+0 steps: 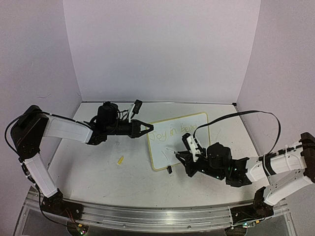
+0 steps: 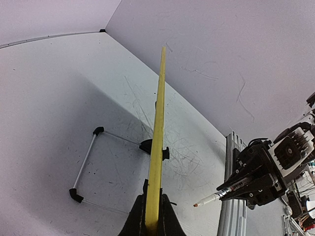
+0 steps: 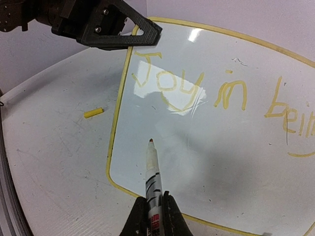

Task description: Write a sentence on the whiteboard

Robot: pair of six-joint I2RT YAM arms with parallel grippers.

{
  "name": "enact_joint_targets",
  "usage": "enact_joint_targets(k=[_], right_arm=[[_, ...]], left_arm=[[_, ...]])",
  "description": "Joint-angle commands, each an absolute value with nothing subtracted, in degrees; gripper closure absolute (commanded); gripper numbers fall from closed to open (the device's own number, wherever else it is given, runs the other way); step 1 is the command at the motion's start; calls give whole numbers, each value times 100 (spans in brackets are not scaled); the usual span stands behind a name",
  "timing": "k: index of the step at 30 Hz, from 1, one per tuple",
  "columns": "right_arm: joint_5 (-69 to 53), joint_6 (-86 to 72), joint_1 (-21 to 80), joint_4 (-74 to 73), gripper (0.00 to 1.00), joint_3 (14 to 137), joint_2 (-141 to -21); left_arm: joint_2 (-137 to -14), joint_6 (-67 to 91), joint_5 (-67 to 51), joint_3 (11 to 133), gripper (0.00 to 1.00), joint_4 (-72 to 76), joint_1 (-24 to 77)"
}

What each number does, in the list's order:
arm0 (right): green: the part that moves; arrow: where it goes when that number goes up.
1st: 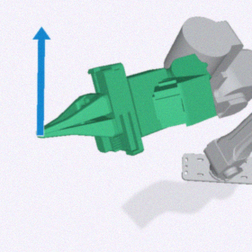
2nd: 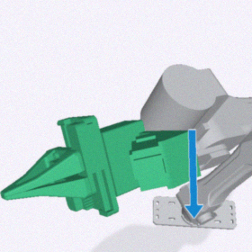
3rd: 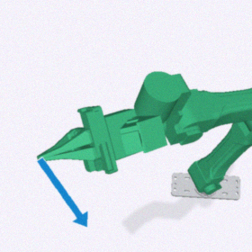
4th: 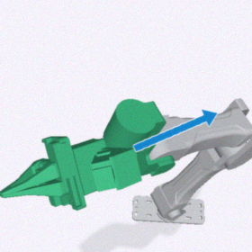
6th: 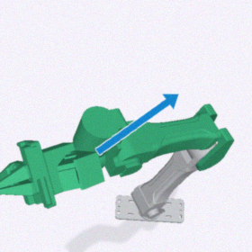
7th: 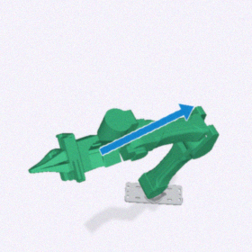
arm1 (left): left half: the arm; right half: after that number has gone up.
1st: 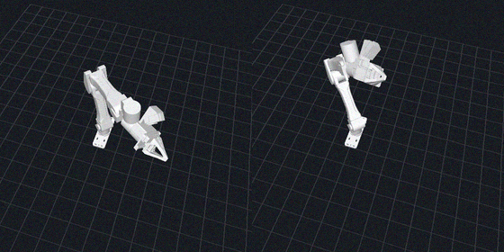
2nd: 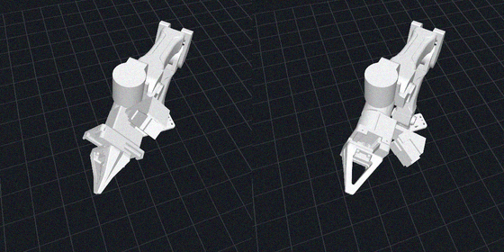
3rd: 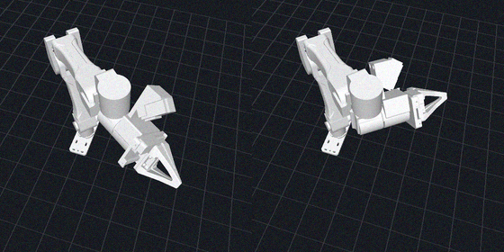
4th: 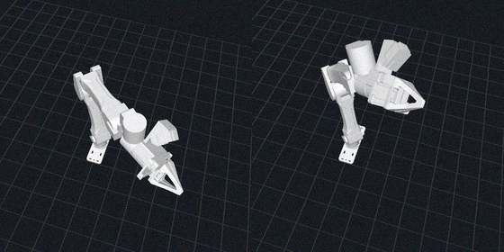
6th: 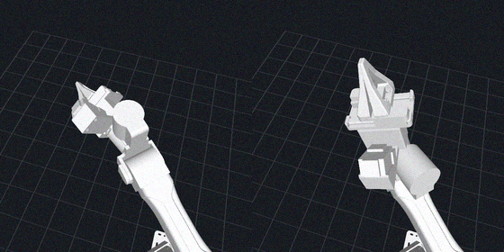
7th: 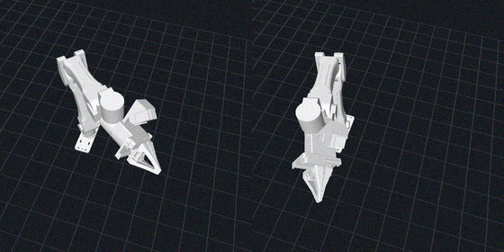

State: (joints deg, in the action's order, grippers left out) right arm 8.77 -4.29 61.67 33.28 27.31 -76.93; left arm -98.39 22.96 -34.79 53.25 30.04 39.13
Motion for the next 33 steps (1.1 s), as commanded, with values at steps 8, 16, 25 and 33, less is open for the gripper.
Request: enact_joint_targets(k=[8, 16, 25, 33], right_arm=[[1049, -480, 6184, 3261, 100, 3402, -8261], [1038, -586, 6182, 3246, 100, 3543, -8519], [1224, -707, 6181, 3207, 100, 3593, -8757], [1394, -720, 6185, 3189, 100, 3713, -8918]], left_arm=[[-10031, 2074, -2805, 5432, 100, 2469, 3876], [-10042, 2043, -2825, 5446, 100, 2470, 3883], [-10022, 1983, -2846, 5438, 100, 2461, 3884], [-10015, 1978, -2850, 5420, 100, 2461, 3884]])
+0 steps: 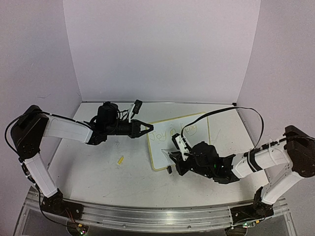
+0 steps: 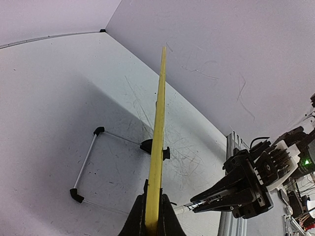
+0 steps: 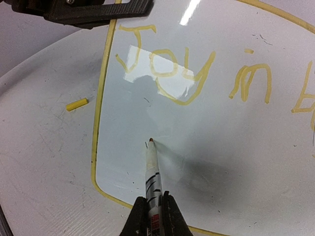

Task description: Write a sentence on the whiteboard

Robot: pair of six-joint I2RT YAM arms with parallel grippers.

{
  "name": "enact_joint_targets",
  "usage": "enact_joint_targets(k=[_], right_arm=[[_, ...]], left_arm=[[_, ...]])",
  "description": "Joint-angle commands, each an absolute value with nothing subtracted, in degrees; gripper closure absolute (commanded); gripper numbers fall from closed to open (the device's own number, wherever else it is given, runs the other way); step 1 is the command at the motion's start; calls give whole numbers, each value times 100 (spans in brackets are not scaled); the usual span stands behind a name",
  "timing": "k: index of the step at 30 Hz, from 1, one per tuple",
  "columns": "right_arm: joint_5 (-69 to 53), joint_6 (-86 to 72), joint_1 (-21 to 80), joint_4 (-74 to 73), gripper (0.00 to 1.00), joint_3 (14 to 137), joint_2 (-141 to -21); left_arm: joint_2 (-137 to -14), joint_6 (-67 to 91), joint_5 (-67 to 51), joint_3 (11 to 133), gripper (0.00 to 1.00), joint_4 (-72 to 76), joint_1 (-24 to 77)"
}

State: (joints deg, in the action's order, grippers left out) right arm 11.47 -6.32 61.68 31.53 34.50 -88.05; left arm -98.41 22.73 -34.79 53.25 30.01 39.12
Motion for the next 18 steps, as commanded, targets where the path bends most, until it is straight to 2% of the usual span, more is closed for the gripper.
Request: enact_joint_targets(k=[1, 18], right_arm=[[1411, -717, 6181, 3187, 100, 3730, -8937], [1048, -676, 6193, 2967, 100, 3778, -9026]], left_arm=[[-10011, 1974, -2852, 5418, 100, 2455, 3885], [-10038, 1941, -2843, 5470, 100, 2434, 3885]])
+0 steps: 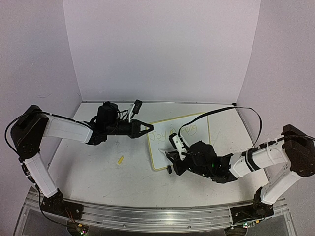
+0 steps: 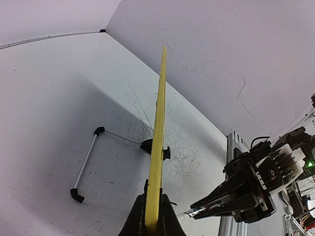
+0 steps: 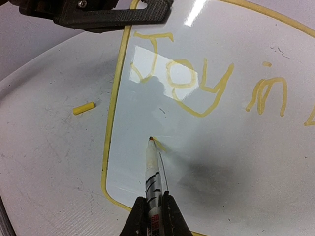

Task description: Write a sentence on the whiteboard

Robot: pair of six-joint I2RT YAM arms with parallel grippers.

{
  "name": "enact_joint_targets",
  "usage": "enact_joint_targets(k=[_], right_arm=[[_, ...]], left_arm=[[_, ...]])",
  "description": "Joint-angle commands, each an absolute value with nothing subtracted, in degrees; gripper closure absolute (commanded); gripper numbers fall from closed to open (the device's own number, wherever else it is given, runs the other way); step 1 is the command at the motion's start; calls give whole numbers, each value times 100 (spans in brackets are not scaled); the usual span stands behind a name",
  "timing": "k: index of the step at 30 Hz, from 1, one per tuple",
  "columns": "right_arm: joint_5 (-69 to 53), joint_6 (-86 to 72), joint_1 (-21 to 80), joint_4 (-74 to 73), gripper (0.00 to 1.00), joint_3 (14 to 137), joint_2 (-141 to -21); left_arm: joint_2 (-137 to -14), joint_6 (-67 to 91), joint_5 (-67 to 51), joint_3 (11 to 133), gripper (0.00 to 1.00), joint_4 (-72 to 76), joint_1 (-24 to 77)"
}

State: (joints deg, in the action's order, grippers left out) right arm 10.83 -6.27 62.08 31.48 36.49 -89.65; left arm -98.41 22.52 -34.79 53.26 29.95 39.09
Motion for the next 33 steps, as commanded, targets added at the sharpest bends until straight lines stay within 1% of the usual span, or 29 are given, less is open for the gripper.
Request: enact_joint_targets(k=[1, 12, 33], right_arm=[[1039, -684, 6194, 2937, 100, 3767, -9020], [944, -723, 6216, 2712, 100, 3671, -9000], [1488, -847, 6214, 2567, 100, 3493, -8756]], left_arm=[[-10042, 1936, -2846, 5469, 100, 2434, 3885], [-10020, 1925, -2821, 5447, 100, 2423, 3885], [-9979, 1941, -2816, 5424, 100, 2392, 3885]])
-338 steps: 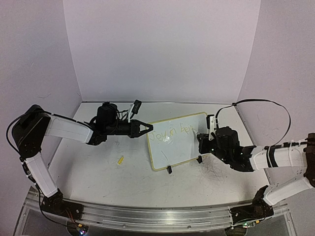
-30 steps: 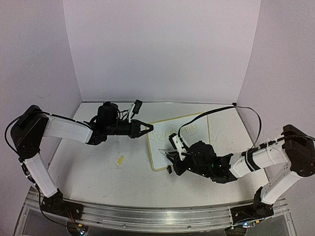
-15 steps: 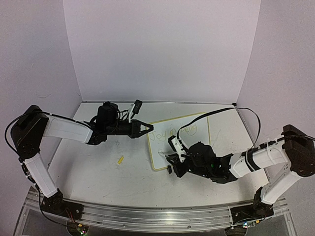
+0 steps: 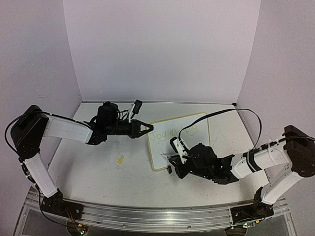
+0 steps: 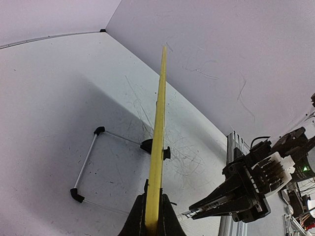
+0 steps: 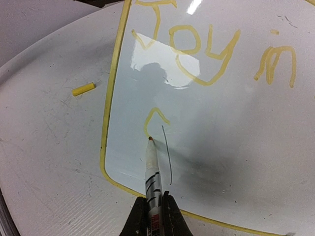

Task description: Write a sentence on the whiteboard

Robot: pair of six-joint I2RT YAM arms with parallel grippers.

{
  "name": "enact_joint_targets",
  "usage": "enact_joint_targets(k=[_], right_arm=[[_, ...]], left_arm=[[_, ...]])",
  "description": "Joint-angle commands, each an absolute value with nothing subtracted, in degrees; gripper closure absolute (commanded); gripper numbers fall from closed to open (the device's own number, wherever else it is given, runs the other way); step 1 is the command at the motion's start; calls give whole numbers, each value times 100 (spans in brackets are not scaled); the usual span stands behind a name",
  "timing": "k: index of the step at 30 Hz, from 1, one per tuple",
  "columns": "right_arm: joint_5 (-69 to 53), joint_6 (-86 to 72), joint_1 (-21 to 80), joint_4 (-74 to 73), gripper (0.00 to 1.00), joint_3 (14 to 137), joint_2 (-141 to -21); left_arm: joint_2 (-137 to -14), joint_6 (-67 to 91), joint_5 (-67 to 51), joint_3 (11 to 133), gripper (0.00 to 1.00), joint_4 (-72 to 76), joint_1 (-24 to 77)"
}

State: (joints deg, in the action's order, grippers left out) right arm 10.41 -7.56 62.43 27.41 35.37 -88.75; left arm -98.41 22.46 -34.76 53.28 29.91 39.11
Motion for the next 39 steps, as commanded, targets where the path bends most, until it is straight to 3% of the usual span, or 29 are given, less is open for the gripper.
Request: enact_joint_targets(k=[1, 39], right_arm=[[1528, -851, 6211, 2586, 100, 3517, -8766], [1774, -903, 6127, 2876, 100, 3817, -8875]], left_arm=[[-9976, 1937, -2813, 5427, 100, 2391, 3884], [-9976, 1927, -2829, 5449, 100, 2382, 3884]])
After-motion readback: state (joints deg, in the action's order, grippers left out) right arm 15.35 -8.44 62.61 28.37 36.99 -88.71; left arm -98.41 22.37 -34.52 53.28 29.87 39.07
